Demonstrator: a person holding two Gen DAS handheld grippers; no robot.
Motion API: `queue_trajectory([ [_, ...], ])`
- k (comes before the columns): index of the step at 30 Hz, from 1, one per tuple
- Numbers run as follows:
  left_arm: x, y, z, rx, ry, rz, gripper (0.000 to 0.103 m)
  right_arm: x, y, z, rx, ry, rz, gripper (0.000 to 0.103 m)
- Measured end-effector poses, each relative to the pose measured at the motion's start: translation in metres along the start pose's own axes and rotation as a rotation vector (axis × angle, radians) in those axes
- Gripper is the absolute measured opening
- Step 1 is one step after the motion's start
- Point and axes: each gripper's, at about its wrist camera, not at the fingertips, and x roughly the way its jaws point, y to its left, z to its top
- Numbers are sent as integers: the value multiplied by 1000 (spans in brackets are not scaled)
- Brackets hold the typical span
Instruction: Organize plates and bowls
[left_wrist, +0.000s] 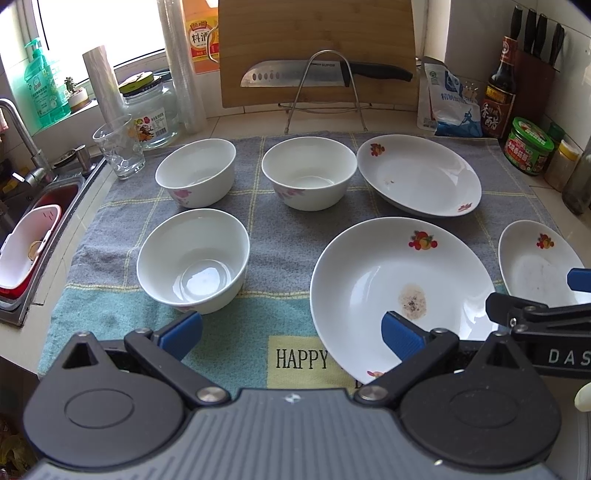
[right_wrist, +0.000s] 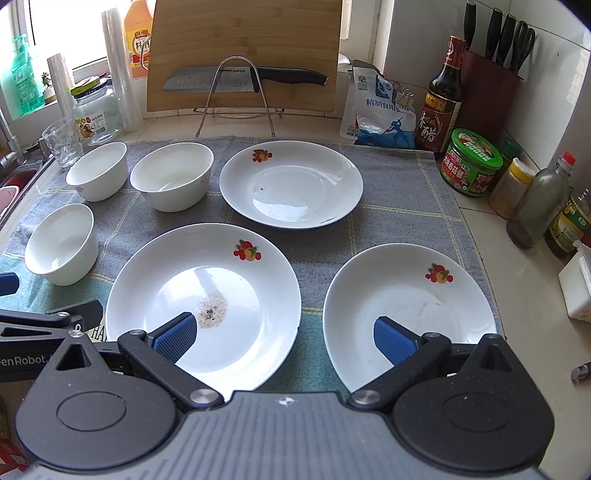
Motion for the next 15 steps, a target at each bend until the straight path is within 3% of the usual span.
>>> queue_trajectory([
  [15, 1, -1, 5, 16, 0, -8, 102, 0, -1, 3, 4, -4, -5, 103],
])
